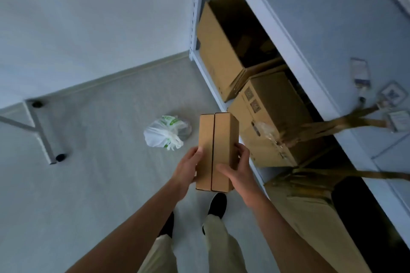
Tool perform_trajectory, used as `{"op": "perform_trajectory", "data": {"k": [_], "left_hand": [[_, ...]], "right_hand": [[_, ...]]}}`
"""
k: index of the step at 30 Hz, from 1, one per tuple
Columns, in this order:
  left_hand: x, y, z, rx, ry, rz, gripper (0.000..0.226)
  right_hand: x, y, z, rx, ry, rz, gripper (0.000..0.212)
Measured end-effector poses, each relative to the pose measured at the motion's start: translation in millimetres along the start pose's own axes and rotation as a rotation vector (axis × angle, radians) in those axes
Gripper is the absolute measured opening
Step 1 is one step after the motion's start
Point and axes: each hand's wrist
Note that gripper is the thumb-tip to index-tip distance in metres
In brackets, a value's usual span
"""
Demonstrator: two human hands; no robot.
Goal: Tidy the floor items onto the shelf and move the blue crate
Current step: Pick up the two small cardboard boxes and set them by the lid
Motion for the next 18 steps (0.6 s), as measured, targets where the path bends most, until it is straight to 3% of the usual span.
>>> {"op": "perform_trajectory", "data": {"k": [6, 9, 12, 13, 16, 18], "left_hand": [[-72.1, -60.3, -5.4, 0.153, 0.089, -0.238, 0.019], [-91.5, -82.6, -26.9, 0.198, 0.239, -0.195, 0.067], [-104.8, -95.4, -52.2, 0.172, 0.453, -0.033, 0.091], [-110.1, -98.4, -62.6, 0.185, 0.506, -0.012, 0.085], [-129.8, -99.0, -98.3, 0.198, 0.63, 0.006, 0.033], [-141.9, -95.2, -125.7, 0.185, 0.673, 0.048, 0.028]], "right_hand": [[-95.2, 66.0, 16.2, 0.409, -0.028, 0.058, 0.065], [-128.9, 78.4, 31.6, 0.671, -0.076, -0.014, 0.067], [-154.5, 85.7, 48.5, 0.808, -0.106, -0.024, 0.075], [-162.8, 87.5, 56.9, 0.789, -0.13, 0.004, 0.079], [-191.8, 86.3, 86.6, 0.742, -0.148, 0.08, 0.093], [-210.6, 77.2, 108.8, 0.773, -0.143, 0.128, 0.078]]}}
Point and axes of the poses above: each hand's wrist, its own x-axis towards the middle knuckle, its own z-axis out of the back of the hand, y = z × x, and after that the axes turned 3 degrees about z, right-handed
